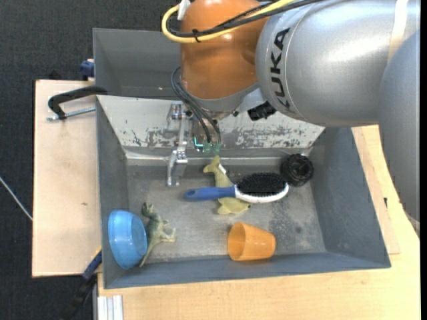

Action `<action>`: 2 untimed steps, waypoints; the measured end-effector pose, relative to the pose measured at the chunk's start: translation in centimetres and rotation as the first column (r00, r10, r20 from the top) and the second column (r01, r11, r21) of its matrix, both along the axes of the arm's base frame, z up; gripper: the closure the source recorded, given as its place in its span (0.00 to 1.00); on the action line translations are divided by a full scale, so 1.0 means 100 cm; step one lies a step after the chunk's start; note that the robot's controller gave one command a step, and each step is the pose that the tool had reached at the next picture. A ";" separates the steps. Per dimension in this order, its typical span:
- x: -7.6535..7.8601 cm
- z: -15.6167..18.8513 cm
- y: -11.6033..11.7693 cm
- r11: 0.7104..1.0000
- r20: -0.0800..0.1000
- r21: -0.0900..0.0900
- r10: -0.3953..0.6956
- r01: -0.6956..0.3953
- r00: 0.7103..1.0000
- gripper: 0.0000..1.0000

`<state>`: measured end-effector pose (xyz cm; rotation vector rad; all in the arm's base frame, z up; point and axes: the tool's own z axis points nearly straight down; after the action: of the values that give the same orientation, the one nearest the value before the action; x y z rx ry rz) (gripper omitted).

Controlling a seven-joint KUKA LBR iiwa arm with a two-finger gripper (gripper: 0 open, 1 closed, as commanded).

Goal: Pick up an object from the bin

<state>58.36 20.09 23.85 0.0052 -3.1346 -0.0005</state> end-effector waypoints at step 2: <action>-0.005 -0.143 -0.127 0.974 0.010 -0.004 0.227 -0.227 0.974 0.00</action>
Offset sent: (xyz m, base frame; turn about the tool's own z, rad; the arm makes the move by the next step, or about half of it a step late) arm -0.0416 -0.0506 -0.1070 -0.1470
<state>57.82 7.40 9.55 0.3641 -3.1239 0.0045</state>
